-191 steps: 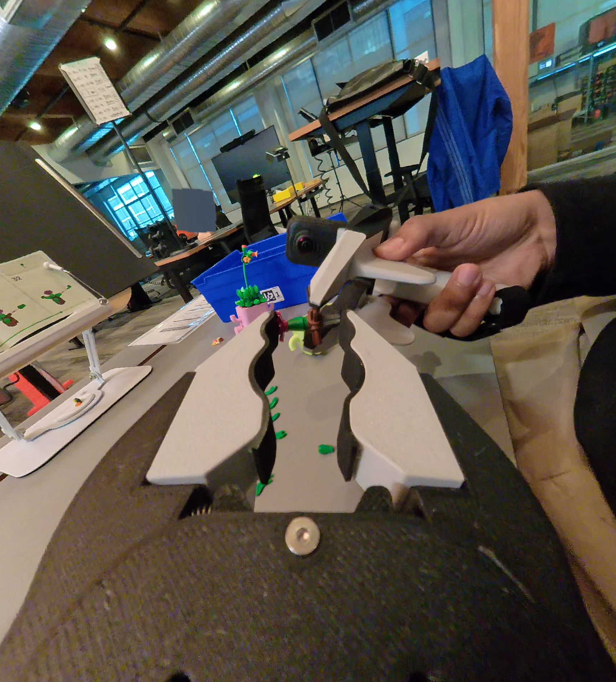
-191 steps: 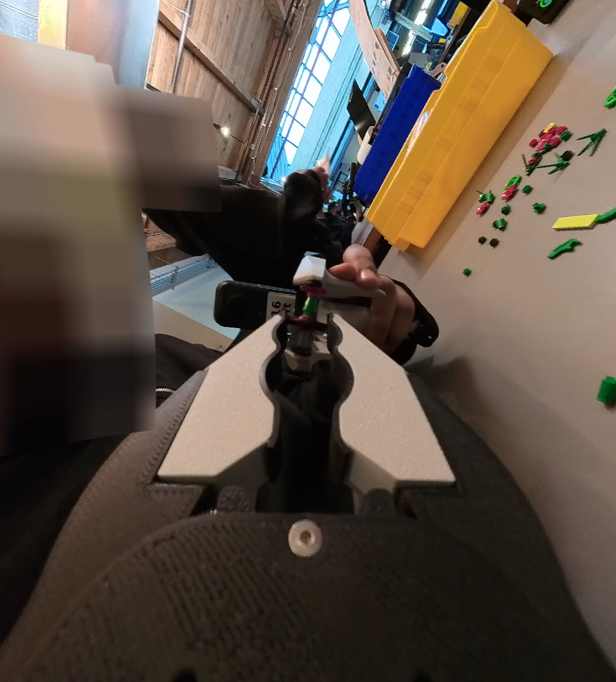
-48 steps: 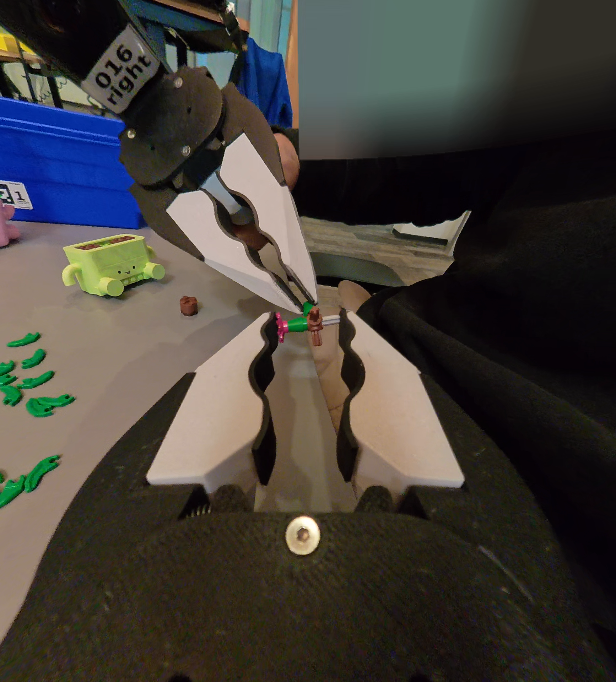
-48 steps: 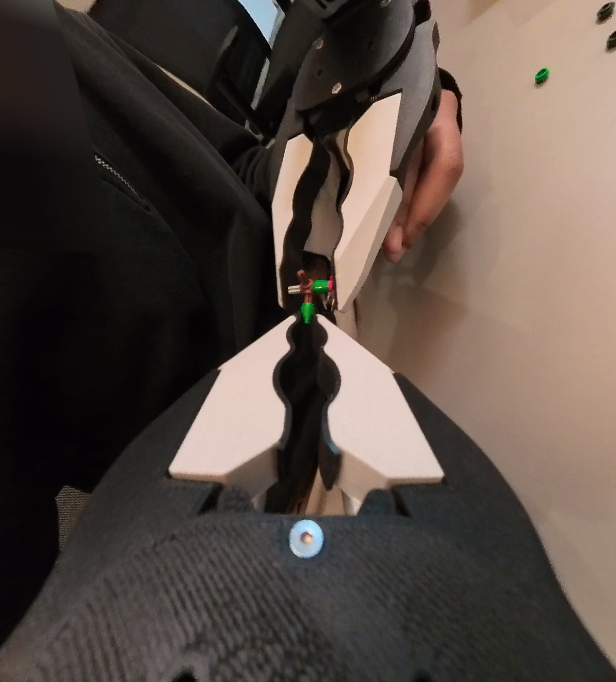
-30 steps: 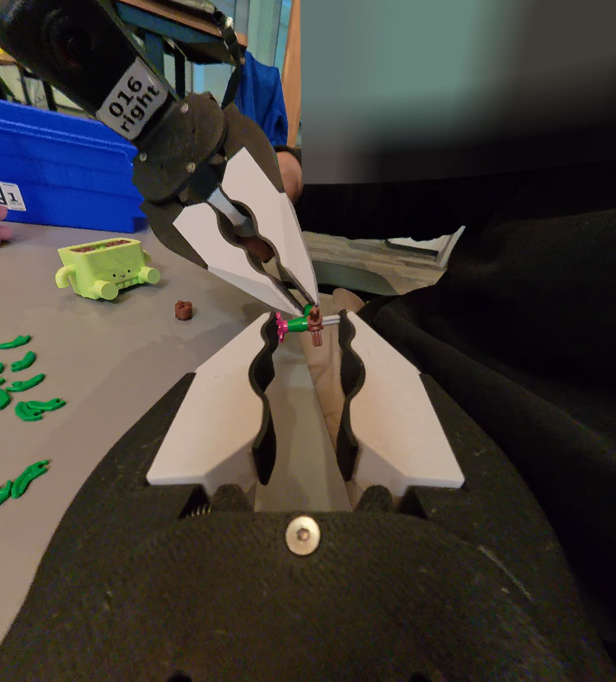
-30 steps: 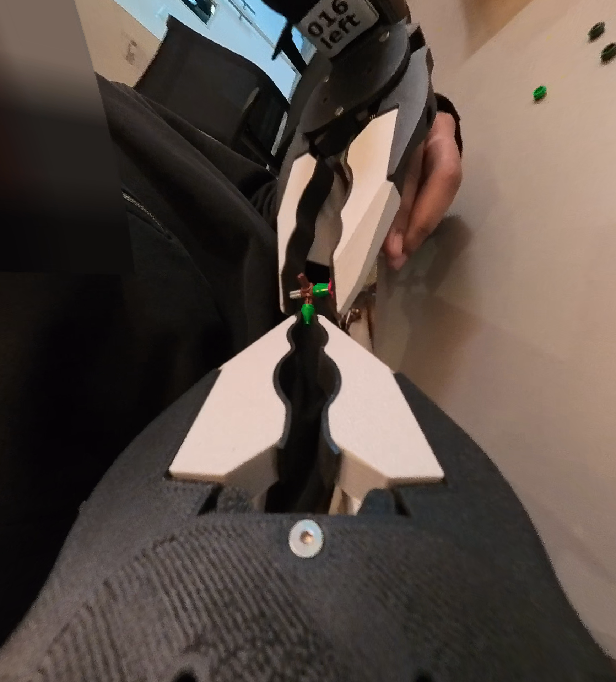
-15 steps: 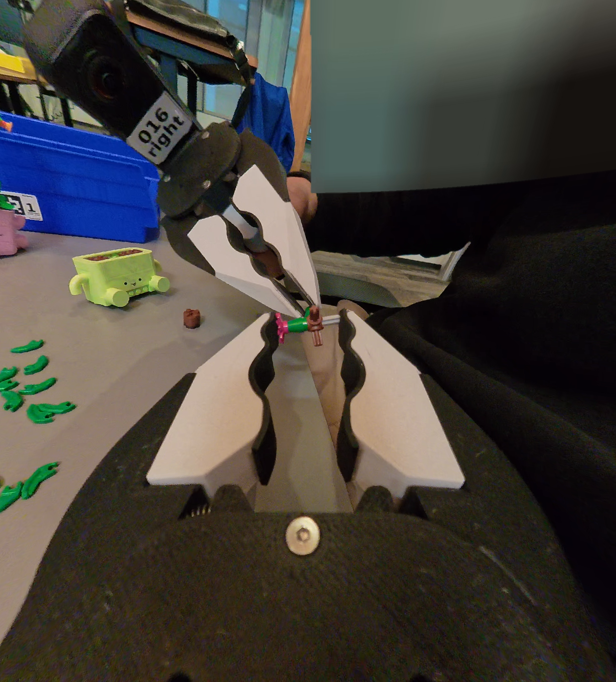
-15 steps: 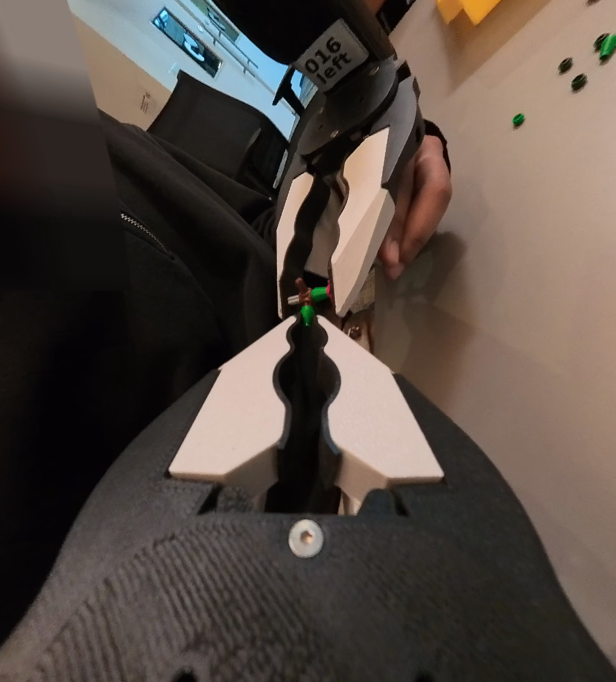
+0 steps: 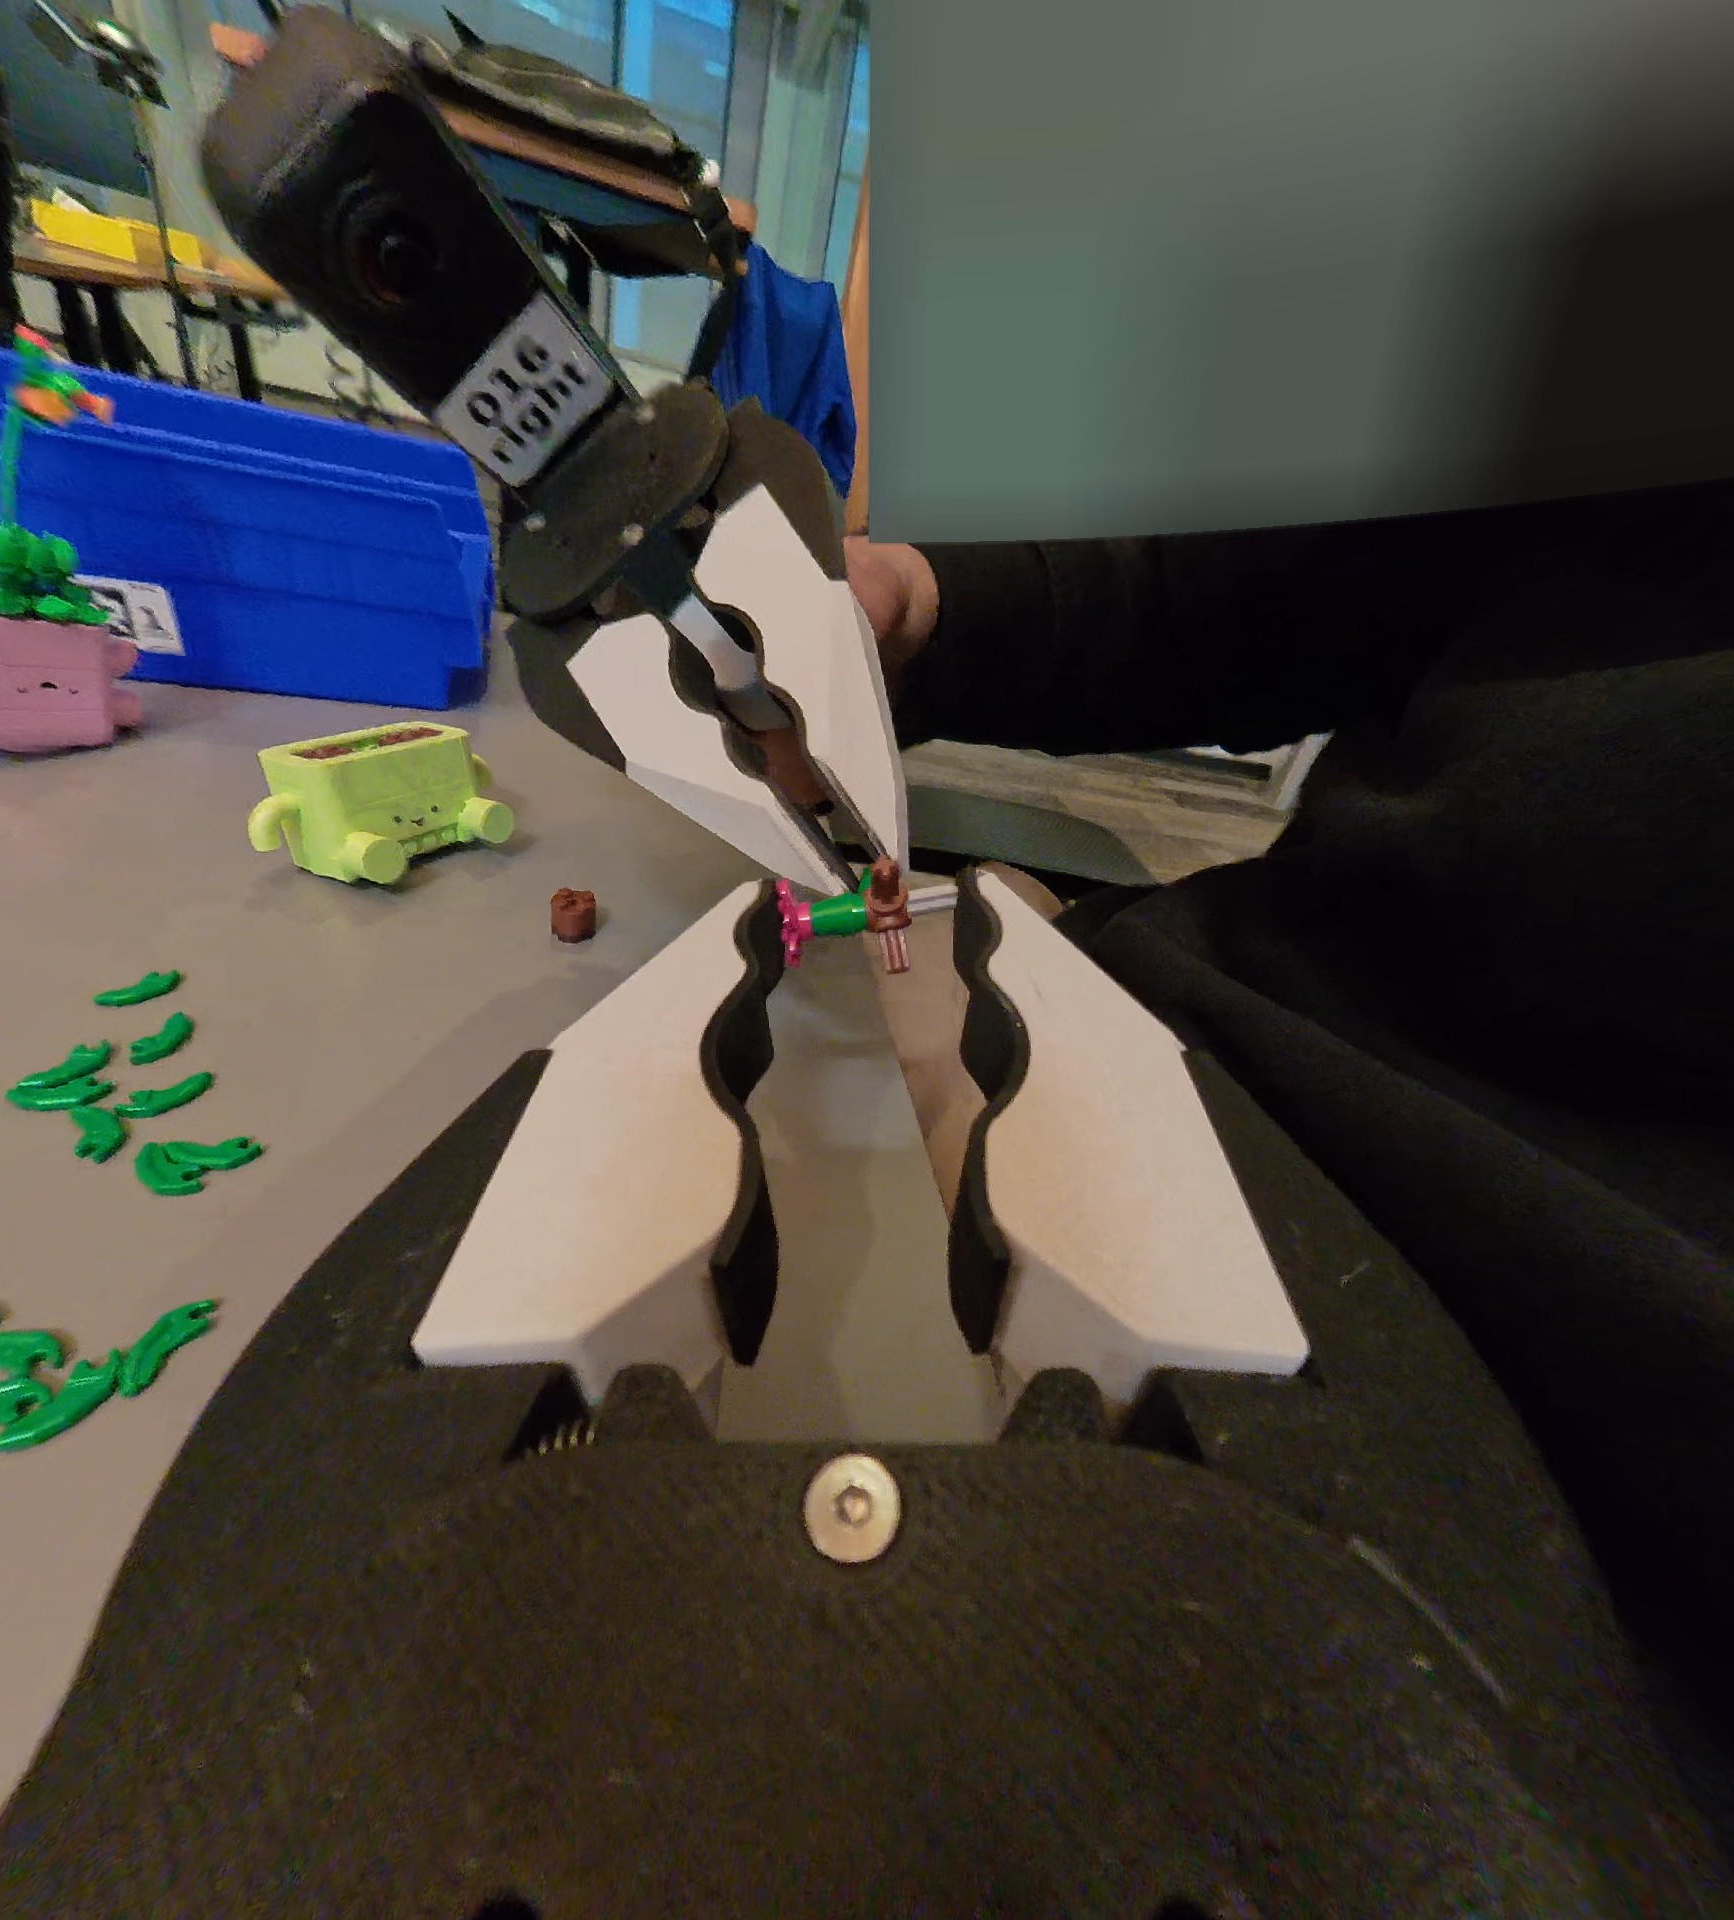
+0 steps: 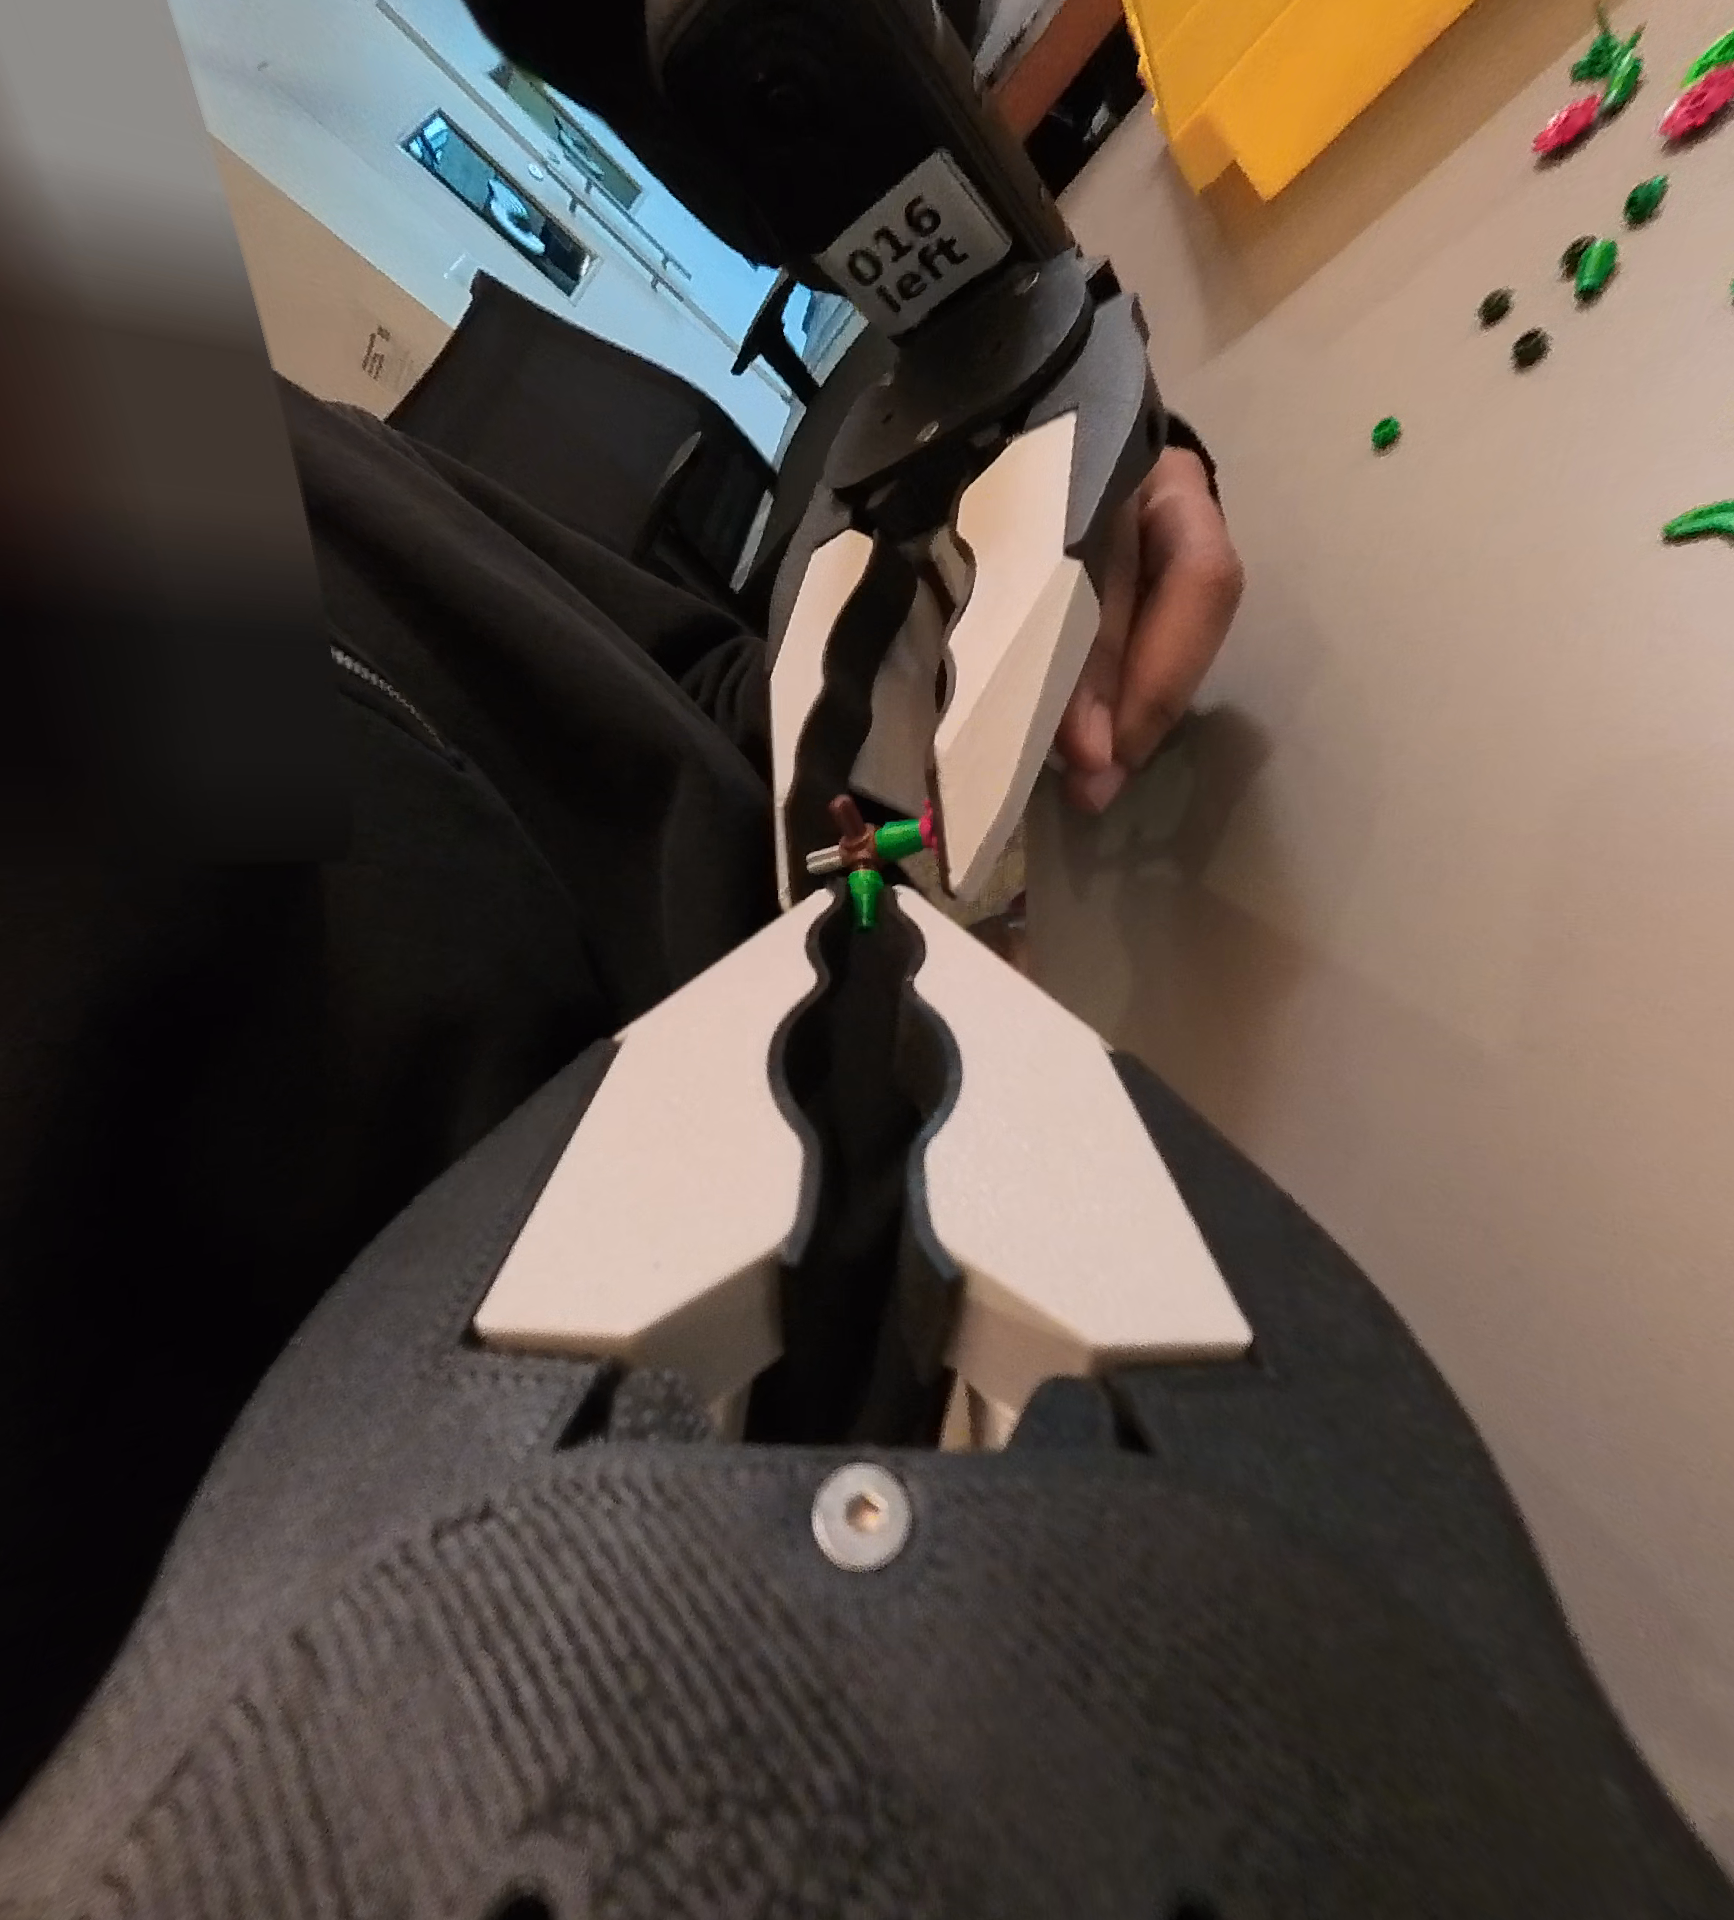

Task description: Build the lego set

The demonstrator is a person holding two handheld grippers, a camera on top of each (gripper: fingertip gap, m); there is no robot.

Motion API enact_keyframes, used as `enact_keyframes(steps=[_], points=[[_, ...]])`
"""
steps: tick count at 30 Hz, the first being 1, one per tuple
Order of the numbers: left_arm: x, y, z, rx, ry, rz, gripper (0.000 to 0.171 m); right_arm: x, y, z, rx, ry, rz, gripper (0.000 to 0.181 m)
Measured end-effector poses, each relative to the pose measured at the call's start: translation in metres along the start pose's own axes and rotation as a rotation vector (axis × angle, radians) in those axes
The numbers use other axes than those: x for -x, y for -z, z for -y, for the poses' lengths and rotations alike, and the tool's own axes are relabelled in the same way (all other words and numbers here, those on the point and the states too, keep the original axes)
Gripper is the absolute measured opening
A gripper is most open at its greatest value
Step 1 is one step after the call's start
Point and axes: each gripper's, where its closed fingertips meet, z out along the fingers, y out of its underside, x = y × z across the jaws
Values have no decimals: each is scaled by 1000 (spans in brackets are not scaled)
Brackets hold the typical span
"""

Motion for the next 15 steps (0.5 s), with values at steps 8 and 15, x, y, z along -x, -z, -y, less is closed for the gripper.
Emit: enact_keyframes(steps=[8, 15], points=[[41, 16, 16, -32, -214, 353, 30, -26, 27, 44, -223, 271, -484, 38], [71, 30, 35, 14, -593, 802, 31, -26, 38, 68, -445, 381, -692, 45]])
